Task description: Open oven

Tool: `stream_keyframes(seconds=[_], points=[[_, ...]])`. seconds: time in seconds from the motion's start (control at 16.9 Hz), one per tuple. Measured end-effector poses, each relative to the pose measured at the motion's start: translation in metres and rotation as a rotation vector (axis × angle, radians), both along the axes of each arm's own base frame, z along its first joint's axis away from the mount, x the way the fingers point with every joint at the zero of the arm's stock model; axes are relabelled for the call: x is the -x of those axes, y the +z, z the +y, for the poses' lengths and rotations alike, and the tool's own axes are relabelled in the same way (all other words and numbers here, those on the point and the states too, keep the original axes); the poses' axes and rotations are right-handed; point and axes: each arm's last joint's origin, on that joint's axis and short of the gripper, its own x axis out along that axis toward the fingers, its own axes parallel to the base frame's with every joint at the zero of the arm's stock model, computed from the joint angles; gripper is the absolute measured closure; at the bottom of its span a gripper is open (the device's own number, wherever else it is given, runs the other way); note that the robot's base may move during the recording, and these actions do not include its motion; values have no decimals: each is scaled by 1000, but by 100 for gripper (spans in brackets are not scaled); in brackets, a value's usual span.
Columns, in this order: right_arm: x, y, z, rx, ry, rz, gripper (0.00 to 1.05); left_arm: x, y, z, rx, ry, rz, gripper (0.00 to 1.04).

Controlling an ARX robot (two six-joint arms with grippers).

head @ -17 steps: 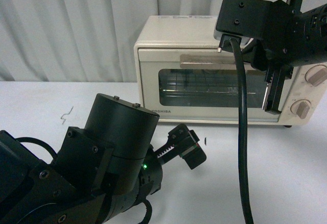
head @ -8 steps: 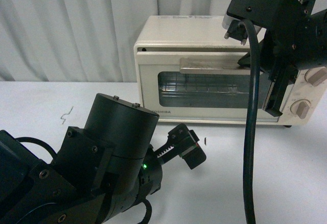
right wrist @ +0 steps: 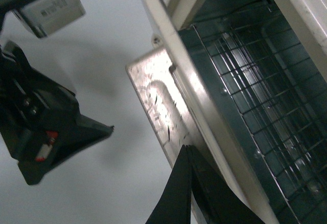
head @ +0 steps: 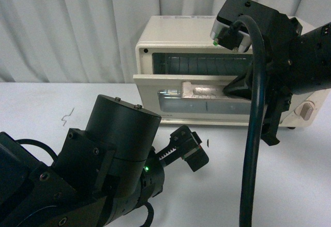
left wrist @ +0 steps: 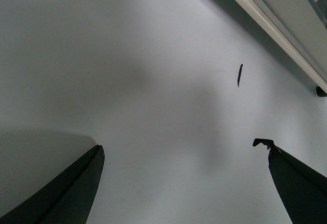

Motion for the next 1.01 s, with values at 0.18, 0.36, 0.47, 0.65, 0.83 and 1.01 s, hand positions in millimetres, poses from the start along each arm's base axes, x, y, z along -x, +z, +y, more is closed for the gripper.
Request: stream_keyframes(seconds=[0.18, 0.36, 0.47, 0.65, 0.83, 1.01], points=[[4, 12, 8, -82, -4, 33, 103, 0, 0, 0, 0, 0, 0, 7], [1, 47, 11, -170, -5, -26, 103, 0, 0, 0, -3, -4, -1, 7], [-1, 58, 9, -188, -14, -50, 103, 0, 0, 0, -4, -3, -1, 7], [-1, 59, 6, -185, -26, -54, 103, 0, 0, 0, -4, -3, -1, 7], [6, 75, 4, -202, -36, -148, 103, 0, 0, 0, -4, -3, -1, 7], [23, 102, -5, -225, -68, -281, 100, 0, 0, 0, -4, -3, -1, 7]])
